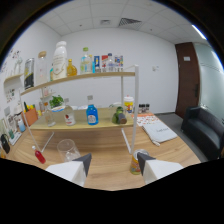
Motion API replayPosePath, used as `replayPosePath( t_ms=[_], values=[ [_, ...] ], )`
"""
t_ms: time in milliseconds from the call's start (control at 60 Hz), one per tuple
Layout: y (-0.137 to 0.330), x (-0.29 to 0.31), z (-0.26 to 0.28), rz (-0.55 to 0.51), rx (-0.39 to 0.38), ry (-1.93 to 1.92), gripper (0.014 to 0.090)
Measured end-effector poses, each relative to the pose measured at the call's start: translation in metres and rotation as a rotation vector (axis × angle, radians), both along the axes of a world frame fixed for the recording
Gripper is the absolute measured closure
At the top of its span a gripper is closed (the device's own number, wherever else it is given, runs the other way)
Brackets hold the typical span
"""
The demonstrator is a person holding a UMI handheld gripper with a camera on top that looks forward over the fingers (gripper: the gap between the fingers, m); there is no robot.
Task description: Make me a cup of Vodka Sunrise.
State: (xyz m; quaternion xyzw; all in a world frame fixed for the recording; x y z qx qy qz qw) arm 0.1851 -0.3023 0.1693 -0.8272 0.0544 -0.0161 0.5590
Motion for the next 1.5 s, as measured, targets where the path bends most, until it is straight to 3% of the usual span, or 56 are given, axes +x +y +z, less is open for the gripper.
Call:
replayPosePath(
  t_ms=[250,400,583,600,617,867,1033,1183,1267,1500],
  values=[
    [-0.025,-0.103,-0.009,0.077,-0.003,0.022,0.0197],
    [-0.013,-0.157,0.002,0.134,0.015,0.02,0.0188],
    [0.034,-0.208,0.041,0.203,0.102,0.019,0.0186],
    [0.04,-0.212,0.044,0.206,0.108,0.018,0.0228],
    [0.046,-0.215,0.046,0.208,0.112,0.017,0.0186],
    [0.131,-0.248,0.058,0.223,0.141,-0.012,0.0195],
    [0.178,-0.248,0.037,0.191,0.083,-0.035,0.0319],
    [0.197,-0.248,0.015,0.172,0.014,-0.027,0.0586],
    [0.2,-0.245,0.011,0.157,0.0,-0.026,0.0673],
    [0.191,-0.251,0.014,0.195,-0.022,-0.015,0.0682]
  ],
)
